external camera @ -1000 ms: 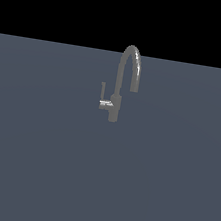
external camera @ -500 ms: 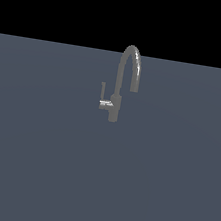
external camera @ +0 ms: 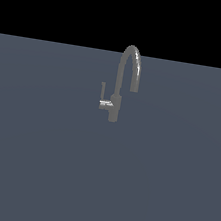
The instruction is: Turn on the faucet by rotating a designated handle.
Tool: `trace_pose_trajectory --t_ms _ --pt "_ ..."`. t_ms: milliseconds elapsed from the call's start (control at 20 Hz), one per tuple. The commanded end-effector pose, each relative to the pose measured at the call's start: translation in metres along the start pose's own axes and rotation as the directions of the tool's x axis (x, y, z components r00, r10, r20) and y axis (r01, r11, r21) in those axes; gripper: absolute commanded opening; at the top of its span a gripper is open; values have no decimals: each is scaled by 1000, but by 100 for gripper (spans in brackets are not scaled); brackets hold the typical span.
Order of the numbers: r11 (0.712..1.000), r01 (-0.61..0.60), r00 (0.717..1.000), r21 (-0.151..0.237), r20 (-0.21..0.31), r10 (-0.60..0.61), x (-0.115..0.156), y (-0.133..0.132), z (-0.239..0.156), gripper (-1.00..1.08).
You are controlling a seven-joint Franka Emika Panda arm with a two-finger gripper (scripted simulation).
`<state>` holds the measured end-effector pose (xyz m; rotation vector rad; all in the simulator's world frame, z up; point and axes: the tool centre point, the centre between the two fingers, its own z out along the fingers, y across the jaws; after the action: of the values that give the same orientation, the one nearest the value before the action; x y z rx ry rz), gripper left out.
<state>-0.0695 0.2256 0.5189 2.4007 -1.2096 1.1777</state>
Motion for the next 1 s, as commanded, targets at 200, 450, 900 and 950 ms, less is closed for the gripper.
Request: trace_pose_trajectory --t_ms 200,450,900,950 --pt "993 -85 996 -81 -42 82 -30 -25 93 -100" --pt "976 -156 987 -153 -65 148 -53 -26 180 -100" --pt "917 -283 959 -282 -96 267 -87 11 332 -100" --pt "910 -294 956 -293 -99 277 -90 17 344 -100"
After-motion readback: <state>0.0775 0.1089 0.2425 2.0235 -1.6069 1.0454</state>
